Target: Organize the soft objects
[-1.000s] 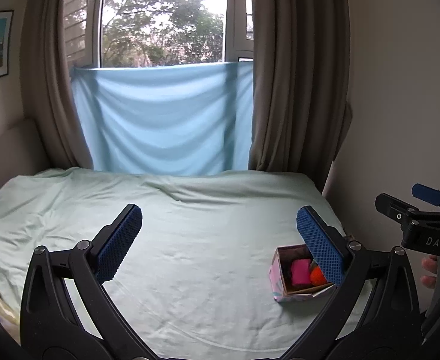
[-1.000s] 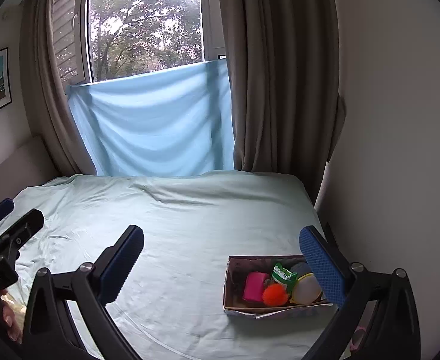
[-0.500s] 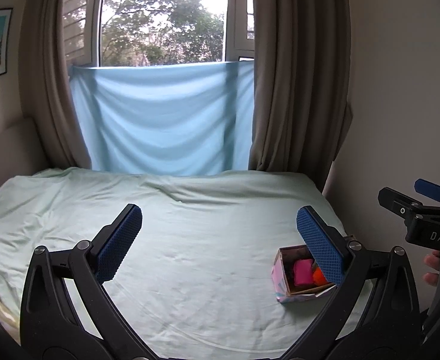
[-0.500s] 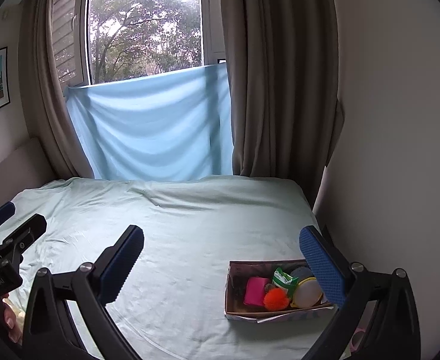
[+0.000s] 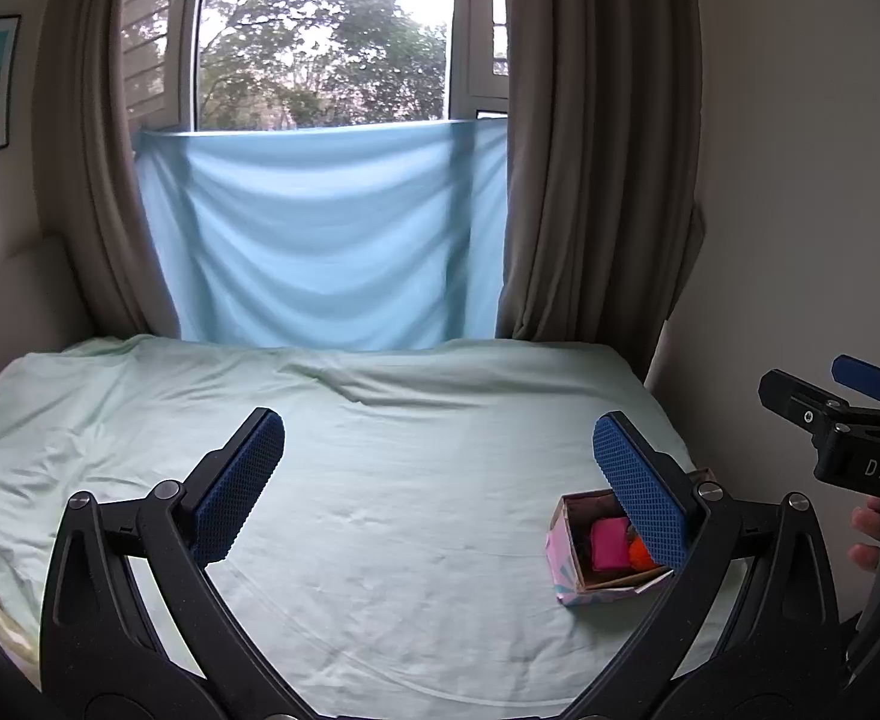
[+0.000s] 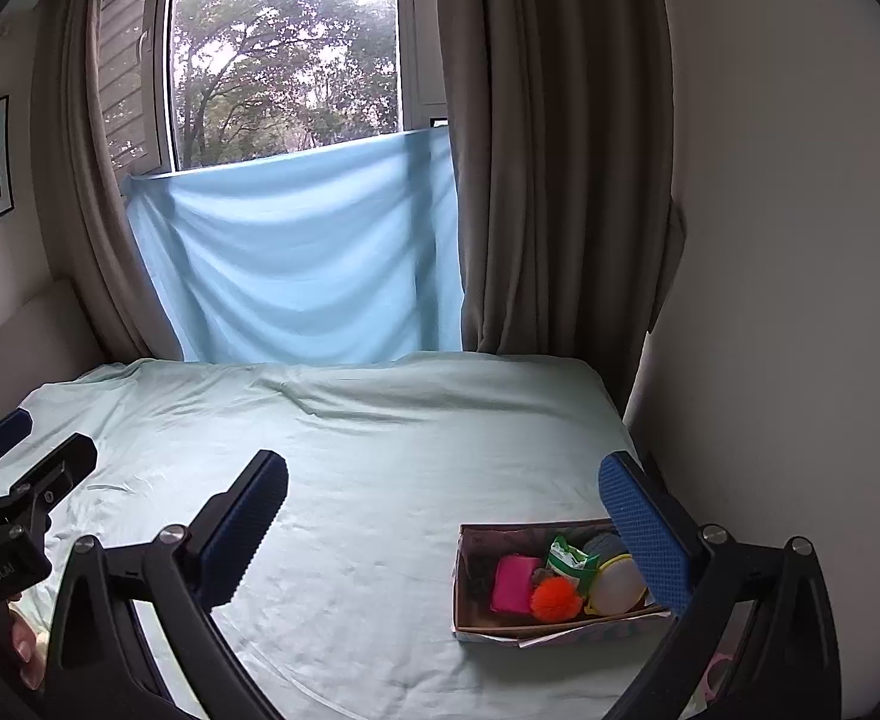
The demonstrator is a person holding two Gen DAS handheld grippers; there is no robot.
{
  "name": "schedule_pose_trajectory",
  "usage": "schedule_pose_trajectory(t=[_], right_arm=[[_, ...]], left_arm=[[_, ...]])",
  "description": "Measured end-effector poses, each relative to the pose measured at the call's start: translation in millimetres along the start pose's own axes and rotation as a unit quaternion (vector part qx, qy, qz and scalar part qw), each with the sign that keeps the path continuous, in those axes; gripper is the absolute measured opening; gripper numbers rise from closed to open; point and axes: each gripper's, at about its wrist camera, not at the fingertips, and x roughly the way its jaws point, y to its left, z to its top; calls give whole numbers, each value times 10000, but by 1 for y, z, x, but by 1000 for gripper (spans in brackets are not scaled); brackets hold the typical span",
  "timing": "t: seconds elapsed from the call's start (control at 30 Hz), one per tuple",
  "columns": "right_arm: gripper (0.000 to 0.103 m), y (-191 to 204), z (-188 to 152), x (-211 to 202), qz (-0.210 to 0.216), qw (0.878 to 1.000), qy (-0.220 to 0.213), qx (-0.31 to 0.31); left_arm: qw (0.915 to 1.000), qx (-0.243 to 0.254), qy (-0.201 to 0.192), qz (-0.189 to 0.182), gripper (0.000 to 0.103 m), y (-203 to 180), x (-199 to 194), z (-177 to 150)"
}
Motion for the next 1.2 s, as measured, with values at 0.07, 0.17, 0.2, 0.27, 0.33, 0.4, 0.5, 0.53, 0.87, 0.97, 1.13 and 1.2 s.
schedule_pose_trajectory(t=[0.07,0.17,0.2,0.27,0.33,0.4,0.5,0.53,0.87,0.97,1.13,1.2], right_arm=[[103,0,0,0,-4,10000,-5,16],[103,1,1,2,-21,10000,-6,31],[103,1,1,2,-25,10000,-5,36],[103,1,2,3,-35,10000,-8,37],[103,1,2,2,-47,10000,-17,40],[103,1,3,2,-62,10000,-28,53],[103,1,3,2,-93,9999,-39,65],[103,1,3,2,-98,9999,-44,78],[103,-1,4,5,-104,9998,-65,125],[103,0,4,7,-104,9999,-53,124],[103,0,5,8,-121,9998,-44,118],[103,1,5,8,-124,9998,-42,118]], left_arm=[[10000,10,0,-7,103,1,1,1],[10000,32,-5,-37,103,1,3,1],[10000,36,-8,-37,103,2,3,1],[10000,38,-19,-40,103,2,4,2],[10000,42,-23,-42,103,2,4,2],[10000,54,-30,-46,103,2,5,3],[10000,52,-22,-53,103,4,7,4],[10000,53,-21,-57,103,4,8,4],[10000,65,-20,-56,103,7,9,5],[10000,64,-27,-54,103,9,9,5],[9999,110,-67,81,103,10,11,7],[9998,141,-80,124,103,9,12,7]])
